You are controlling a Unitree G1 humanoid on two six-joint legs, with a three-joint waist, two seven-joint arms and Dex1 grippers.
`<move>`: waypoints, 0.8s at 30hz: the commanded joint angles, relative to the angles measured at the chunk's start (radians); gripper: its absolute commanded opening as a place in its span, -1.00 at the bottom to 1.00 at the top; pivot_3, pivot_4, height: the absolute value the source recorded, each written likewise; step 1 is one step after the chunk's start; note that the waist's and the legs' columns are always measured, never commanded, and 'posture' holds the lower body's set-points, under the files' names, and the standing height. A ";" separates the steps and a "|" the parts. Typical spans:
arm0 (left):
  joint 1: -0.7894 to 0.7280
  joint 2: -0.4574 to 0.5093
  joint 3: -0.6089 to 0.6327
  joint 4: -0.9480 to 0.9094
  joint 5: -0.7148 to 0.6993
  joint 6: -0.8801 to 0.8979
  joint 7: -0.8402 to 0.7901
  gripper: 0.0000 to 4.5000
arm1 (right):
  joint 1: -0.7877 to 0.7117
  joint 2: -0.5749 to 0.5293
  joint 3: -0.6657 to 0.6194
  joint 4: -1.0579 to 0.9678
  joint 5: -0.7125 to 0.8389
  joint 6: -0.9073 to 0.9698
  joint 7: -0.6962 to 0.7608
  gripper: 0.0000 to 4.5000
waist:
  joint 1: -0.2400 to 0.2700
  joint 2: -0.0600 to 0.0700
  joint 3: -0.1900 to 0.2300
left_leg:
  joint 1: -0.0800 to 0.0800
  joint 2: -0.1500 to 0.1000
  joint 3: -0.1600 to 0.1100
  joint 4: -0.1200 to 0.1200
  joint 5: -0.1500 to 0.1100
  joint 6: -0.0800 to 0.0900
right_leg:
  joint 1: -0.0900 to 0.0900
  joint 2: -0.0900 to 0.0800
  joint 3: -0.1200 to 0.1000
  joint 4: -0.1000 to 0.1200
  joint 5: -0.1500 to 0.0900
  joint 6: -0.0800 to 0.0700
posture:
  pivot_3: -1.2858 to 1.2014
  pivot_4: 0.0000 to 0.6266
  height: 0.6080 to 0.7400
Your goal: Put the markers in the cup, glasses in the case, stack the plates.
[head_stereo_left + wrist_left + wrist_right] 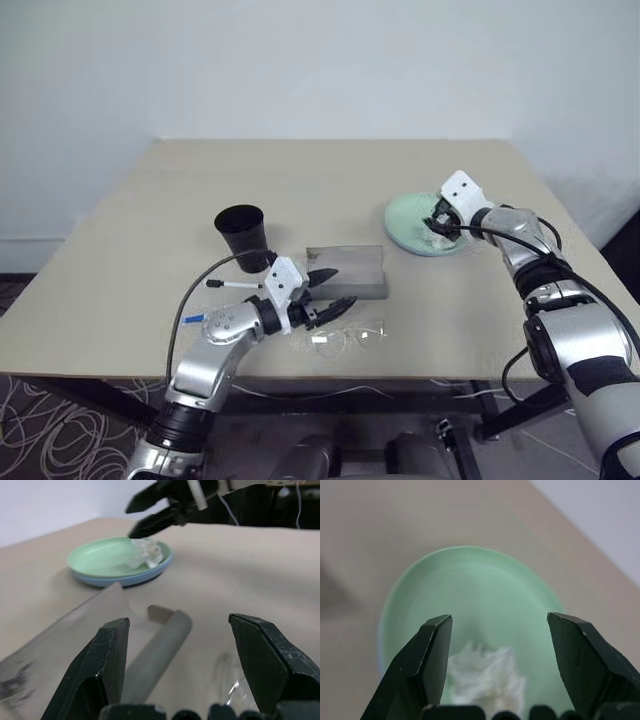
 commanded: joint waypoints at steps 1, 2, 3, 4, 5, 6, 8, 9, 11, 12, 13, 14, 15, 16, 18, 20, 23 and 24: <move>-0.094 0.071 0.019 0.011 -0.032 0.101 -0.070 0.51 | 0.097 -0.042 -0.017 -0.152 0.059 -0.056 0.157 0.48 | -0.001 0.000 0.000 | 0.000 0.000 -0.001 0.000 0.000 0.000 | 0.000 0.000 -0.001 0.000 -0.002 0.003 | 0.03 -1.00 1.00; -0.116 0.098 0.005 0.023 -0.024 0.126 -0.096 0.51 | 0.128 -0.048 -0.021 -0.184 0.068 -0.051 0.177 0.48 | -0.001 0.000 0.000 | 0.000 0.000 0.000 0.001 0.000 0.000 | 0.000 0.000 -0.001 0.000 -0.002 0.003 | 0.03 -1.00 1.00; -0.135 0.120 -0.008 0.033 -0.016 0.146 -0.118 0.51 | 0.156 -0.052 -0.029 -0.215 0.084 -0.042 0.202 0.48 | -0.002 0.000 0.000 | 0.000 0.000 0.000 0.001 0.000 0.000 | 0.000 0.000 0.000 0.000 -0.002 0.003 | 0.03 -1.00 1.00; -0.147 0.135 -0.015 0.040 -0.012 0.155 -0.135 0.51 | 0.174 -0.053 -0.035 -0.239 0.095 -0.030 0.219 0.48 | -0.004 0.001 0.000 | 0.000 0.000 0.000 0.001 0.000 0.000 | 0.000 0.000 0.000 0.000 -0.002 0.003 | 0.03 -1.00 1.00; -0.169 0.155 -0.026 0.055 -0.008 0.176 -0.160 0.51 | 0.208 -0.055 -0.040 -0.281 0.118 -0.021 0.255 0.48 | -0.007 0.001 0.000 | 0.000 0.000 0.001 0.001 0.000 0.000 | 0.000 0.000 0.001 0.001 -0.002 0.003 | 0.03 -1.00 1.00; -0.192 0.172 -0.036 0.068 -0.006 0.193 -0.189 0.51 | 0.248 -0.058 -0.044 -0.329 0.145 -0.012 0.296 0.48 | -0.009 0.001 0.000 | 0.000 0.000 0.002 0.001 0.000 0.000 | 0.000 0.000 0.002 0.001 -0.002 0.003 | 0.03 -1.00 1.00; -0.236 0.199 -0.048 0.095 -0.015 0.219 -0.247 0.51 | 0.319 -0.062 -0.049 -0.421 0.191 0.021 0.360 0.48 | -0.017 0.001 0.000 | 0.000 0.000 0.001 0.001 0.000 0.000 | 0.000 0.000 0.002 0.001 -0.002 0.004 | 0.03 -1.00 1.00; -0.254 0.206 -0.051 0.107 -0.022 0.229 -0.272 0.51 | 0.346 -0.063 -0.051 -0.459 0.209 0.045 0.383 0.48 | -0.020 0.001 0.000 | 0.000 0.001 0.001 0.001 0.000 0.000 | 0.000 0.000 0.001 0.001 -0.002 0.004 | 0.03 -1.00 1.00; -0.292 0.217 -0.064 0.130 -0.031 0.253 -0.325 0.51 | 0.402 -0.063 -0.054 -0.539 0.247 0.086 0.420 0.48 | -0.021 0.001 0.000 | 0.000 0.001 0.001 0.001 0.000 0.000 | 0.000 0.000 0.001 0.001 -0.002 0.004 | 0.03 -1.00 1.00; -0.307 0.221 -0.071 0.140 -0.033 0.264 -0.349 0.51 | 0.426 -0.062 -0.054 -0.577 0.265 0.108 0.436 0.48 | -0.021 0.001 0.000 | 0.000 0.001 0.000 0.002 0.000 0.000 | 0.000 0.000 0.001 0.001 -0.002 0.004 | 0.03 -1.00 1.00; -0.323 0.223 -0.081 0.150 -0.032 0.273 -0.374 0.51 | 0.451 -0.061 -0.055 -0.616 0.282 0.125 0.450 0.48 | -0.022 0.001 0.000 | 0.000 0.001 0.000 0.002 0.000 0.000 | 0.000 0.000 0.001 0.001 -0.002 0.004 | 0.03 -1.00 1.00; -0.335 0.224 -0.091 0.159 -0.028 0.279 -0.395 0.51 | 0.471 -0.059 -0.056 -0.648 0.297 0.142 0.459 0.48 | -0.022 0.001 0.000 | 0.000 0.001 0.000 0.002 0.000 0.000 | 0.000 0.000 0.001 0.001 -0.002 0.004 | 0.03 -1.00 1.00; -0.348 0.225 -0.106 0.167 -0.021 0.286 -0.415 0.51 | 0.492 -0.056 -0.059 -0.679 0.314 0.153 0.468 0.48 | -0.022 0.001 0.000 | 0.000 0.001 0.001 0.002 0.000 0.000 | 0.000 0.000 0.001 0.001 -0.002 0.004 | 0.03 -1.00 1.00; -0.359 0.226 -0.118 0.175 -0.013 0.291 -0.433 0.51 | 0.511 -0.054 -0.061 -0.706 0.327 0.164 0.472 0.48 | -0.021 0.001 0.000 | 0.000 0.001 0.001 0.003 0.000 0.000 | 0.000 0.000 0.001 0.001 -0.002 0.004 | 0.03 -1.00 1.00; -0.381 0.227 -0.146 0.192 0.003 0.293 -0.464 0.51 | 0.545 -0.049 -0.063 -0.756 0.348 0.182 0.470 0.48 | -0.021 0.001 0.000 | 0.000 0.001 0.000 0.003 0.000 0.000 | 0.000 0.000 0.000 0.001 -0.002 0.004 | 0.03 -1.00 1.00; -0.407 0.220 -0.174 0.209 0.015 0.297 -0.487 0.51 | 0.574 -0.047 -0.065 -0.795 0.365 0.198 0.468 0.48 | -0.020 0.000 0.000 | -0.001 0.001 0.000 0.004 0.000 0.000 | 0.001 -0.001 0.000 0.001 -0.002 0.004 | 0.03 -1.00 1.00; -0.442 0.209 -0.216 0.246 0.040 0.301 -0.511 0.51 | 0.610 -0.042 -0.061 -0.845 0.379 0.217 0.455 0.48 | -0.018 0.000 0.001 | -0.001 0.001 -0.001 0.004 0.000 0.000 | 0.001 -0.001 -0.001 0.001 -0.002 0.004 | 0.03 -1.00 1.00; -0.453 0.201 -0.232 0.259 0.051 0.302 -0.517 0.51 | 0.618 -0.039 -0.062 -0.853 0.379 0.217 0.447 0.48 | -0.018 0.000 0.001 | -0.001 0.001 -0.001 0.005 0.000 0.000 | 0.001 -0.001 -0.001 0.001 -0.002 0.004 | 0.03 -1.00 1.00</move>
